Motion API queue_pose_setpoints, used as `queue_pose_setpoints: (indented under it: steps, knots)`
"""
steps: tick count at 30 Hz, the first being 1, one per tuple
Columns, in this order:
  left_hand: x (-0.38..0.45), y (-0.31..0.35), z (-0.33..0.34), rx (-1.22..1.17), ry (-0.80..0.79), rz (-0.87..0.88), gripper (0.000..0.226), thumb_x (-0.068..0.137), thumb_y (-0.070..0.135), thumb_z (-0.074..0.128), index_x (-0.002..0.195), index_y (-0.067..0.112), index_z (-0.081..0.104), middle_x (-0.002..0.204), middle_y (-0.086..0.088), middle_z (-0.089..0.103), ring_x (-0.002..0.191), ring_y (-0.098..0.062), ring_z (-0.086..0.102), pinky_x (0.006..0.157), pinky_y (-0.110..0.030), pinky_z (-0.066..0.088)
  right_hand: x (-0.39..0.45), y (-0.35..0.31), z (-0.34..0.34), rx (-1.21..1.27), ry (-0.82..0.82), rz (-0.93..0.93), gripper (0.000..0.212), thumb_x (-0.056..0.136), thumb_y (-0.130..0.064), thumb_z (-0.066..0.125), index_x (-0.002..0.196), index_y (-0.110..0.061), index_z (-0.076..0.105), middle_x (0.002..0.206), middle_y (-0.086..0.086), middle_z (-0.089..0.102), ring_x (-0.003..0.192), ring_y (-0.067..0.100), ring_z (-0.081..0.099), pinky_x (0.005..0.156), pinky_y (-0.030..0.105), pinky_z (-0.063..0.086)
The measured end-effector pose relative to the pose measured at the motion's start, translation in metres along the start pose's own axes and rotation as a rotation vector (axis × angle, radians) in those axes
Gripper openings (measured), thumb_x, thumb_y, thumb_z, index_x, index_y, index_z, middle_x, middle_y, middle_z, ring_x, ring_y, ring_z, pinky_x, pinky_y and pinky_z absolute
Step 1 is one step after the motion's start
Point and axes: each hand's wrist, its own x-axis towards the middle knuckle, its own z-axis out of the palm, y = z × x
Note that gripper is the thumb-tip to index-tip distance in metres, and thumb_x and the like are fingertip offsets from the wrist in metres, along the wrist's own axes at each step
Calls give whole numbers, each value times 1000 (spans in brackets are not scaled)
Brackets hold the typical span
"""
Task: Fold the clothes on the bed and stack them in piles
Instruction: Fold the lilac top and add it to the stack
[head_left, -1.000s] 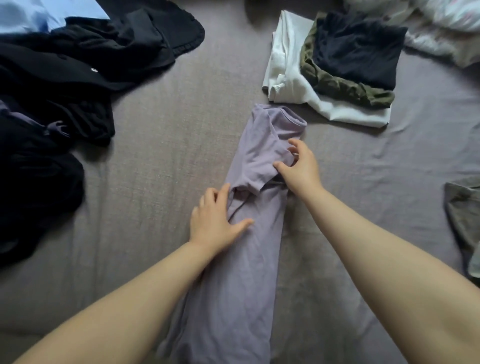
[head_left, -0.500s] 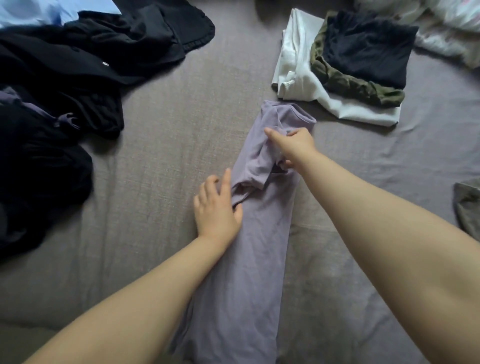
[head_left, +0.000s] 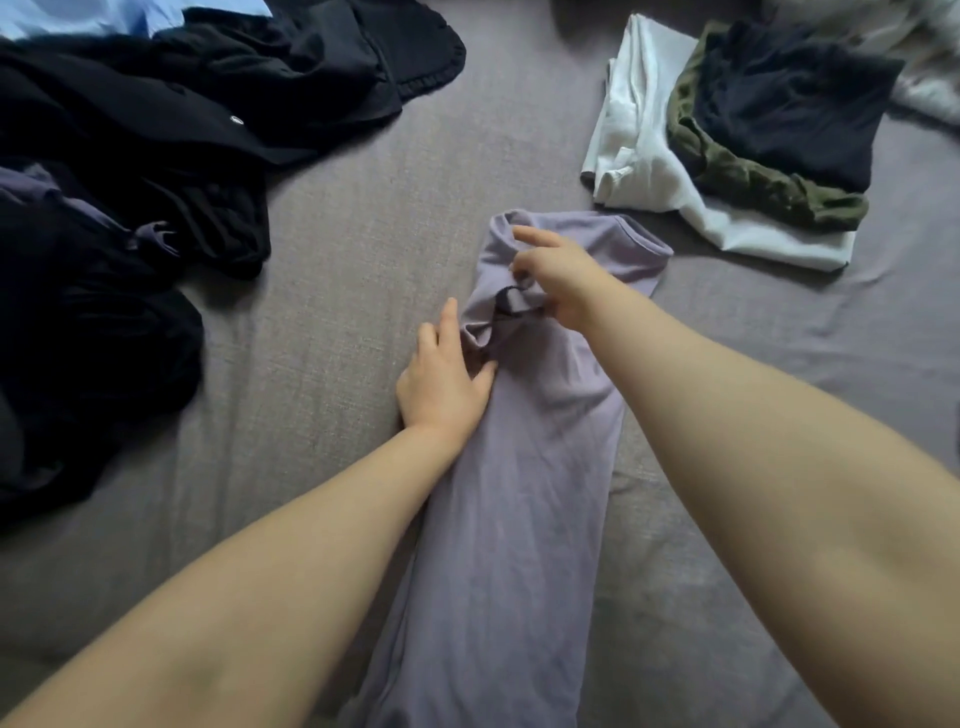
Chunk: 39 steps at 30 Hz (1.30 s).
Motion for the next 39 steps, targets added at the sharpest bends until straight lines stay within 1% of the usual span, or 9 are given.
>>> queue_pose_setpoints:
  steps: [7, 9, 11, 15, 20, 24, 28, 35, 39]
  knots:
    - [-8, -5, 10, -50, 38, 85, 68, 85, 2, 45, 145, 35, 38, 132, -11, 39, 96, -34, 58, 73, -40, 44, 4, 38, -32, -629, 410, -329, 49, 88, -13, 60, 136, -11, 48, 127, 8, 54, 112, 22, 53, 94, 25, 40]
    - [-9, -14, 21, 133, 112, 232, 67, 78, 6, 44, 142, 28, 45, 134, -17, 45, 105, -34, 57, 80, -41, 46, 1, 48, -22, -871, 568, -641, 45, 90, -19, 57, 133, -6, 52, 134, 15, 52, 121, 32, 51, 102, 39, 39]
    - [-7, -22, 30, 333, 109, 377, 62, 77, 22, 41, 138, 18, 51, 141, -16, 46, 124, -31, 49, 96, -44, 38, 3, 61, -6, -1047, 430, -923, 46, 94, -29, 48, 135, -6, 53, 140, 15, 51, 129, 30, 49, 106, 38, 31]
    - [-6, -20, 35, 447, -135, 436, 73, 91, 49, 26, 149, 4, 26, 160, -12, 11, 148, -22, 10, 119, -44, 10, 8, 90, -3, -1311, 69, -641, 57, 103, -42, 27, 153, -20, 13, 161, -5, 9, 149, 13, 5, 118, 37, -7]
    - [6, -15, 20, 522, -273, 433, 79, 97, 53, 31, 152, 12, -8, 159, -8, -18, 147, -19, -13, 119, -39, -4, 9, 62, -8, -1394, -64, -555, 57, 103, -35, 28, 154, -21, 6, 162, -4, 1, 149, 15, 0, 119, 39, -4]
    - [-13, -29, 3, 429, -302, 479, 73, 97, 49, 35, 153, 20, -2, 160, -10, -12, 148, -23, -4, 119, -41, 1, -37, 86, -16, -1069, 143, -591, 58, 98, -31, 44, 151, -15, 24, 160, 4, 18, 148, 20, 14, 119, 42, 11]
    - [-68, -71, -4, 393, -279, 493, 66, 88, 48, 31, 146, 18, 38, 152, -26, 27, 138, -37, 34, 114, -46, 23, -125, 163, -30, -633, 454, -349, 53, 90, -27, 56, 137, -4, 46, 132, 18, 49, 122, 34, 48, 102, 41, 39]
    - [-195, -125, -4, 265, -329, 328, 84, 75, 57, 47, 145, 13, 32, 113, -12, 57, 98, -29, 58, 85, -35, 50, -268, 269, -8, -344, 80, 213, 21, 78, -26, 78, 82, -19, 58, 71, -3, 61, 57, 2, 54, 61, 18, 47]
    - [-228, -124, -2, 212, -345, 165, 99, 70, 42, 73, 149, 12, 22, 112, -14, 56, 95, -32, 59, 80, -39, 52, -296, 290, 20, -258, 65, 354, 21, 78, -23, 78, 82, -23, 58, 80, -2, 68, 69, 8, 63, 66, 21, 51]
